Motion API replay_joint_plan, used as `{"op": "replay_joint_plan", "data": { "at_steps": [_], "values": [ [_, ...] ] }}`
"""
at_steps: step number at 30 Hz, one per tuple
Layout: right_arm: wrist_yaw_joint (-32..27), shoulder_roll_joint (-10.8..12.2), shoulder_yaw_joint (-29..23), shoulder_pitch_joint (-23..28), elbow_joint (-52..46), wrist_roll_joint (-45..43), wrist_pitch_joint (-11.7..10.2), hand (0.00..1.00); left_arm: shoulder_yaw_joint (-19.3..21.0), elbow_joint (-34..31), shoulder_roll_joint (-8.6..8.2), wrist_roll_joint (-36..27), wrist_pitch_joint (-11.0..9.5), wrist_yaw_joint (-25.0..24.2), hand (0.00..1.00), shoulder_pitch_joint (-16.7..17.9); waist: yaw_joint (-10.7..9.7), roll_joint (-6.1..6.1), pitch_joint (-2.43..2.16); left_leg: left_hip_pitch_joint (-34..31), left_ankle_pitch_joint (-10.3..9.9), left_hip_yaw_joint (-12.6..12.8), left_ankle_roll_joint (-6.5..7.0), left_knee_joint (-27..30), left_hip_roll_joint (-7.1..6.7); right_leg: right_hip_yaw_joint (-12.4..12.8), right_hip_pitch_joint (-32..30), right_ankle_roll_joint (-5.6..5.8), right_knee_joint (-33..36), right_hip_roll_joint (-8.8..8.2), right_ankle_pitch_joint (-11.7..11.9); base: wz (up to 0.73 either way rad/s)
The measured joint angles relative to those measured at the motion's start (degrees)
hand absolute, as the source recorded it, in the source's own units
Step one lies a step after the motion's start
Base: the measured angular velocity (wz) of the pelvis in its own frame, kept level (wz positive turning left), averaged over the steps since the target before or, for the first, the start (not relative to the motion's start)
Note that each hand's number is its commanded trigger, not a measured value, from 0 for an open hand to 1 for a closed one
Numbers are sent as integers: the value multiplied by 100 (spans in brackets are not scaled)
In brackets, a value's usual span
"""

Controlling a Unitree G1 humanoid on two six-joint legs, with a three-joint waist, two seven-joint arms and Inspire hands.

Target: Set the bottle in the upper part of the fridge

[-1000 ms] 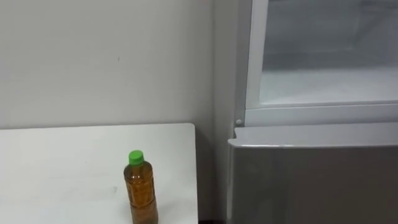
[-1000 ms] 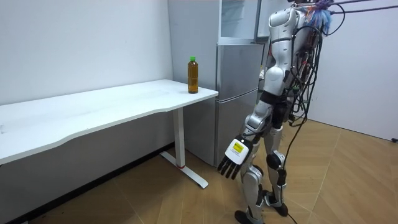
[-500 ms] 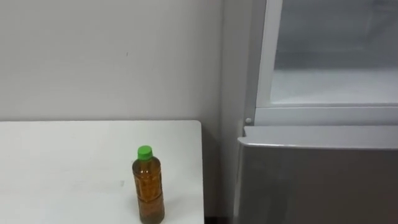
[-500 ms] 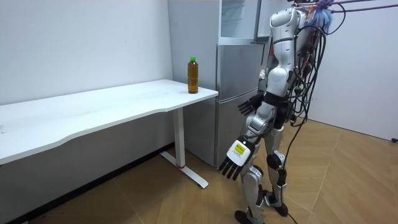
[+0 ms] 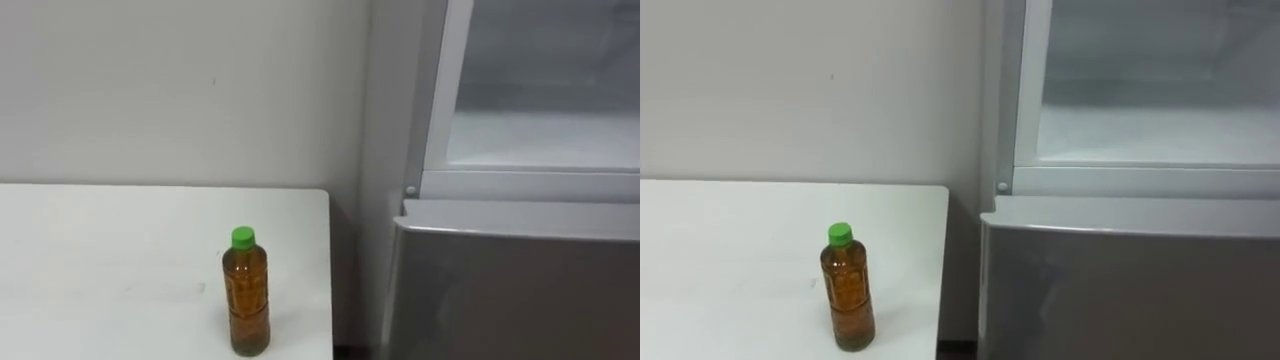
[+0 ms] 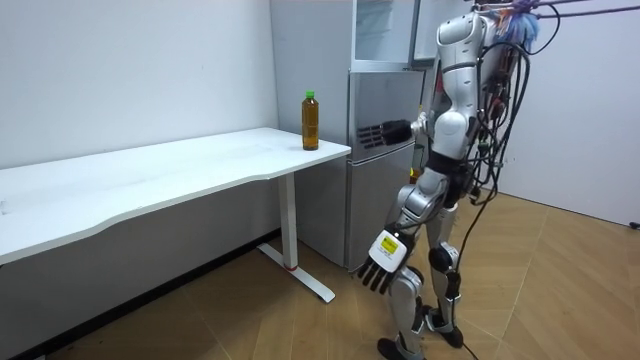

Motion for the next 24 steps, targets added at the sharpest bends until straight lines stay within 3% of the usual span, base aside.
{"op": "replay_joint_plan", "data": {
  "at_steps": [12, 14, 19, 24],
  "values": [
    [297, -243, -10, -347, -873, 421, 8, 0, -6, 8, 69, 54, 116, -255, 0, -48, 259, -72, -11, -4, -3, 34, 11, 14, 8, 66, -87, -1, 191, -29, 5, -2],
    [301, -317, 2, -498, -1028, 486, 8, 0, -5, 22, 72, 53, 152, -255, 0, -133, 385, -81, -7, -2, -7, 79, 19, 24, 12, 83, -88, -1, 196, -34, 5, -8],
    [265, -319, 154, -881, -1038, 504, 9, 0, -8, 54, 106, 47, 223, -252, 0, -226, 470, -88, 0, -13, -25, 63, 41, 74, 19, 44, -48, -3, 192, -33, 9, 4],
    [142, -342, 326, -906, -1027, 519, 9, 0, -9, 27, 139, 49, 257, -240, 0, -225, 590, -80, 1, -100, -30, -50, 49, 145, 9, -59, -101, -10, 192, -34, 14, 10]
  ]
}}
